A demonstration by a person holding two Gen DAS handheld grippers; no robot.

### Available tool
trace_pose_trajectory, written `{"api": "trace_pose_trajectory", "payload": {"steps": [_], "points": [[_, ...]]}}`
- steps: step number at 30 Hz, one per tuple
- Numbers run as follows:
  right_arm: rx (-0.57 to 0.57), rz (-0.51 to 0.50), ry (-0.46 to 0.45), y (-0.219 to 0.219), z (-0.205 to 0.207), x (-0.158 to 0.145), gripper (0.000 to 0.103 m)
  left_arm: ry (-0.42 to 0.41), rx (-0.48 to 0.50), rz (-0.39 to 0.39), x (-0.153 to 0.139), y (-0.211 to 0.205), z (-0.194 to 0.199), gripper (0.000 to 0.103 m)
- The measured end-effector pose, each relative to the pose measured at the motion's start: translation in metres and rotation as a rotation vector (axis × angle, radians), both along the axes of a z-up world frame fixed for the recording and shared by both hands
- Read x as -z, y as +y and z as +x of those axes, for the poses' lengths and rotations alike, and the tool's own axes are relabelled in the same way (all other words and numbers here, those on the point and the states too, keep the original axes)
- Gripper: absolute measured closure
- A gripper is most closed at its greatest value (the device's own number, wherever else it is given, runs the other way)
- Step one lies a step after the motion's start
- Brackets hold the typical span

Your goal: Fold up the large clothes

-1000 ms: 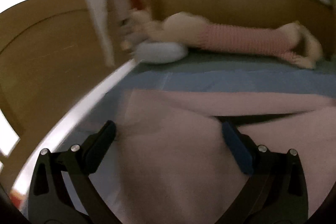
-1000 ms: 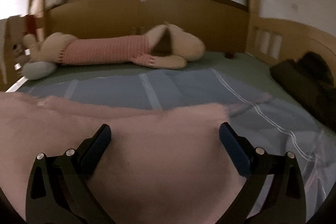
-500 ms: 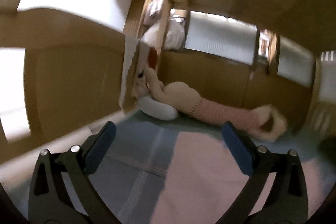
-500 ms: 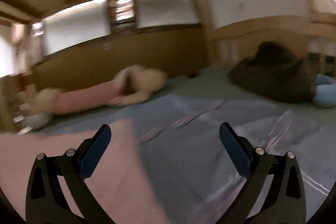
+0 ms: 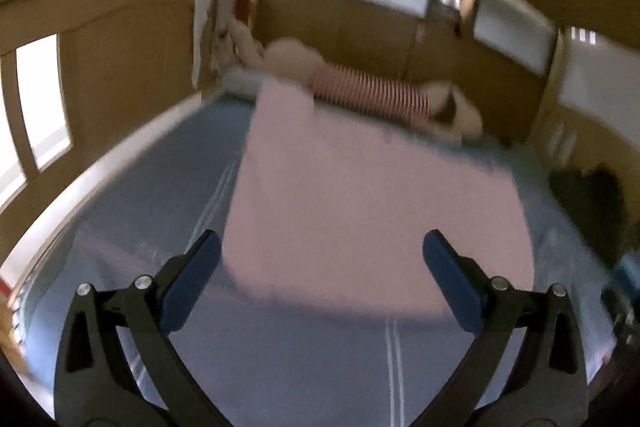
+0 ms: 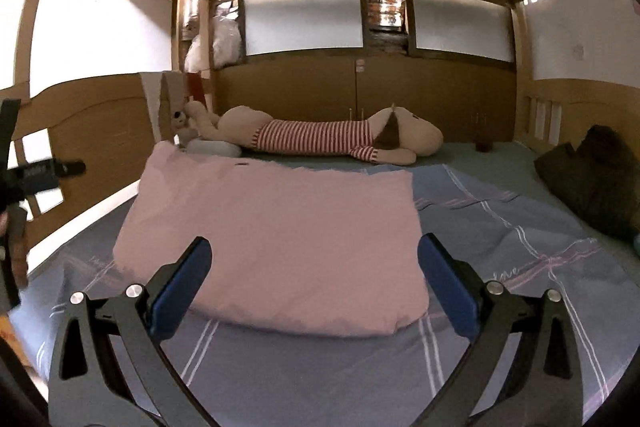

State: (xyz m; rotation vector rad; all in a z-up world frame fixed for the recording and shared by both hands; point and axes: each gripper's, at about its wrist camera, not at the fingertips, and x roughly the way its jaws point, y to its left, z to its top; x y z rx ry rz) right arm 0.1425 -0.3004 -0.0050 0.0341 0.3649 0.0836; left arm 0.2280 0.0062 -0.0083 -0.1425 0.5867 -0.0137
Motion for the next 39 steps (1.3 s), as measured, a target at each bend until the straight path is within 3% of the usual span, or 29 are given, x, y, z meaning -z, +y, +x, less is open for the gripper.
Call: {"api": "trace_pose_trajectory", "payload": {"steps": [5,11,19,24,33,39], "points": [[-0.009,0.028,0.089,0.011,-0.016,0.010,0.001,0.108,0.014,0.039,0.027,-0.017,-0.045,0.002],[-0.027,-0.003,0.117,0.029,-0.042,0.013,0.001,0.103,0.032,0.110,0.040,-0.023,-0.102,0.002],[0.029,-0.035,0.119,0.051,-0.078,0.008,0.001,0.031,0.042,0.164,0.025,-0.025,-0.159,0.002],[0.048,-0.069,0.116,0.067,-0.100,0.004,0.001,0.016,0.015,0.165,0.012,-0.025,-0.177,0.002],[0.106,0.043,0.091,0.061,-0.122,-0.020,0.001,-0.078,0.012,0.166,-0.017,-0.039,-0.201,0.002],[0.118,0.067,0.110,0.058,-0.122,-0.021,0.001,-0.070,0.013,0.172,-0.017,-0.045,-0.198,0.002]]}}
